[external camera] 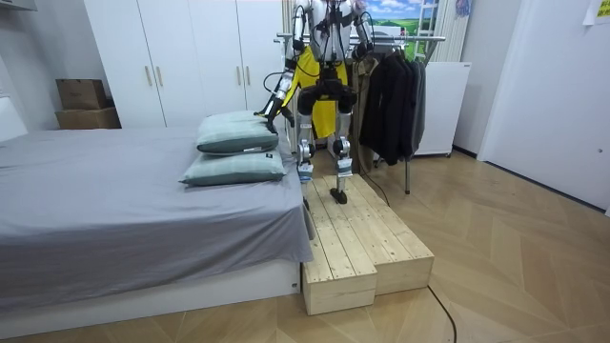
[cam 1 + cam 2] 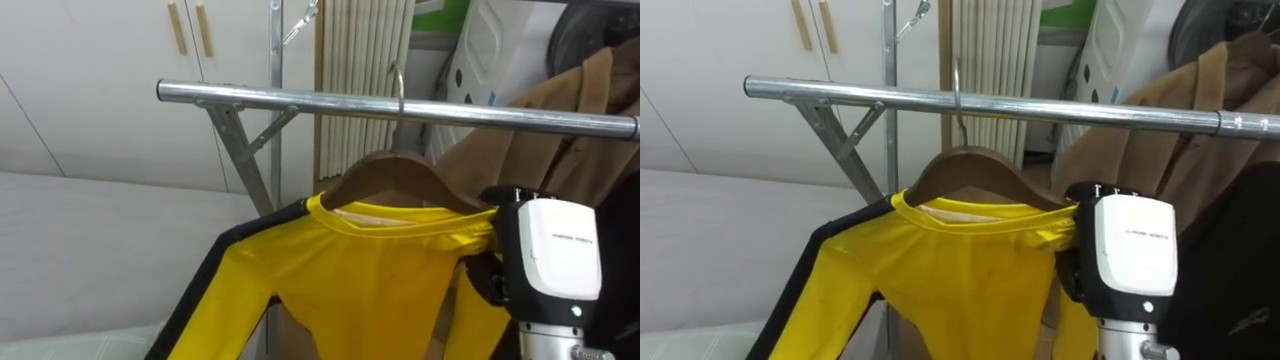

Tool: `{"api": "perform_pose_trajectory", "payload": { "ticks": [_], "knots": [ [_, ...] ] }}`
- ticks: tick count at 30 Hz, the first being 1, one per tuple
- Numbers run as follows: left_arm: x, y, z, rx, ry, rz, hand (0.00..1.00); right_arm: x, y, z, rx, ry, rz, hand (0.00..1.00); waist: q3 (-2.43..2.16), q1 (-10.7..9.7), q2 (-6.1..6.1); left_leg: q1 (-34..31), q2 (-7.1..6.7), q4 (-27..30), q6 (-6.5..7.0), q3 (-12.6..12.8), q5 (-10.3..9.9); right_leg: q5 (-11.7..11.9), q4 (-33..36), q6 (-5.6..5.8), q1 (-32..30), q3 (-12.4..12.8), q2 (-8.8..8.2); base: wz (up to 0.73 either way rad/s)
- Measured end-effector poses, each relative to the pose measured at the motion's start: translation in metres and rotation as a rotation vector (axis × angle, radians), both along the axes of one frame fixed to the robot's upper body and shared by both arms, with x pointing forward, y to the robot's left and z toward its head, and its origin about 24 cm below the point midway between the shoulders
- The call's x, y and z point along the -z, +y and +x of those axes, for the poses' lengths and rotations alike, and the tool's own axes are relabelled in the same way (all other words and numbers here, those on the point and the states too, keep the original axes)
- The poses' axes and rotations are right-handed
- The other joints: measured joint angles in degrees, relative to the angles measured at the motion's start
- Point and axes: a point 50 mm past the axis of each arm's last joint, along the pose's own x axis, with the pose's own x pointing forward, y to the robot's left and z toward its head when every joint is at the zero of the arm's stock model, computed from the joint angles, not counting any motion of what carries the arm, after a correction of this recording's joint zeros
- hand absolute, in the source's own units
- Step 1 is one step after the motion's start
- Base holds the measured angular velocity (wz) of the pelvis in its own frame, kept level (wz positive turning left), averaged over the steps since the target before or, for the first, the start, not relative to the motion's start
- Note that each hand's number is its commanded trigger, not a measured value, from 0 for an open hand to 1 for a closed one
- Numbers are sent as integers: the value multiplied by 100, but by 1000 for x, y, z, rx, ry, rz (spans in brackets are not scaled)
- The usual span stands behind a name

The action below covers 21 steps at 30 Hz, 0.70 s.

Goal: Hang clothes

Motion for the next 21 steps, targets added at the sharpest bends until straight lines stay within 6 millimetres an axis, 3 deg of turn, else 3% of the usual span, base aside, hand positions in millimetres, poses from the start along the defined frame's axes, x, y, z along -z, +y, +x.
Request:
{"api": "perform_pose_trajectory", "payload": {
  "ticks": [9, 15, 21],
  "knots": [
    [-1, 2, -1, -23, -4, 8, 0, 37, -16, -4, 49, 268, 103, 100, 1, -38, 3, 52, 0, -4, 0, -17, 0, 0, -13, 1, 58, -26, -4, 1],
    [-1, 4, -2, -38, -7, 12, 0, 35, -30, -2, 92, 304, 142, 100, 6, -80, 10, 101, 3, -12, 0, -16, -1, 0, -18, 0, 103, -33, -6, 0],
    [-2, 4, -2, -54, -11, 16, 0, 45, -39, -3, 126, 389, 195, 100, 12, -182, 20, 102, 7, -19, -1, -9, -1, 0, -10, 0, 91, -28, 0, -1]
  ]
}}
